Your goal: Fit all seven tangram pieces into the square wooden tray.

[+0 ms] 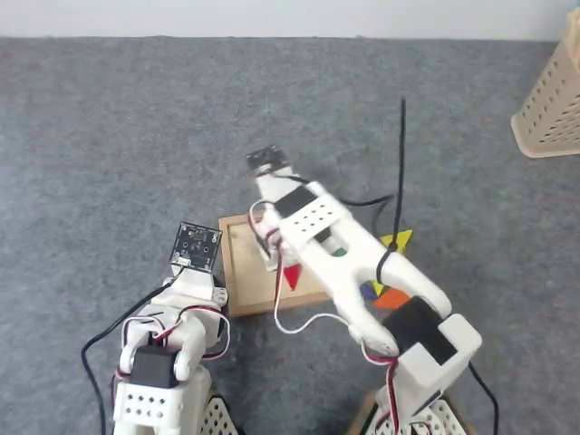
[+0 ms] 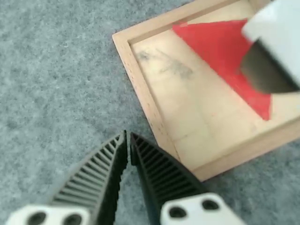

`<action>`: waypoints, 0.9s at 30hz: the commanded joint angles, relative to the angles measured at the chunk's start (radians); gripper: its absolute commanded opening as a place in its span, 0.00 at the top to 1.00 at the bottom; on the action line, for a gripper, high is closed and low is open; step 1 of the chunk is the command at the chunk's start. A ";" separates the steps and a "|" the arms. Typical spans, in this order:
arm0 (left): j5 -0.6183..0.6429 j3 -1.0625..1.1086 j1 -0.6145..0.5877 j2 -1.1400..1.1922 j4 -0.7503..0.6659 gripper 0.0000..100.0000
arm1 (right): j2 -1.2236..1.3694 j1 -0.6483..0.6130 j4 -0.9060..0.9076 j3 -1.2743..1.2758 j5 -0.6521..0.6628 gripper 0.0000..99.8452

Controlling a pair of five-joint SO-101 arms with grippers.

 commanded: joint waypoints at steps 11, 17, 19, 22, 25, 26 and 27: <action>0.006 -0.019 0.000 -0.020 0.006 0.99 | -0.065 0.134 -0.085 -0.074 0.029 0.86; 0.006 -0.019 0.000 -0.020 0.006 0.99 | -0.056 0.145 -0.189 -0.028 0.163 0.99; 0.006 -0.019 0.000 -0.020 0.006 0.99 | -0.054 0.142 -0.220 0.012 0.161 0.97; 0.006 -0.019 0.000 -0.020 0.006 0.99 | -0.054 0.140 -0.236 0.048 0.167 0.98; 0.006 -0.019 0.000 -0.020 0.006 0.99 | -0.054 0.124 -0.209 0.066 0.169 0.99; 0.006 -0.019 0.000 -0.020 0.006 0.99 | -0.054 0.111 -0.197 0.071 0.169 0.99; 0.006 -0.019 0.000 -0.020 0.006 0.99 | -0.054 0.093 -0.186 0.077 0.169 0.99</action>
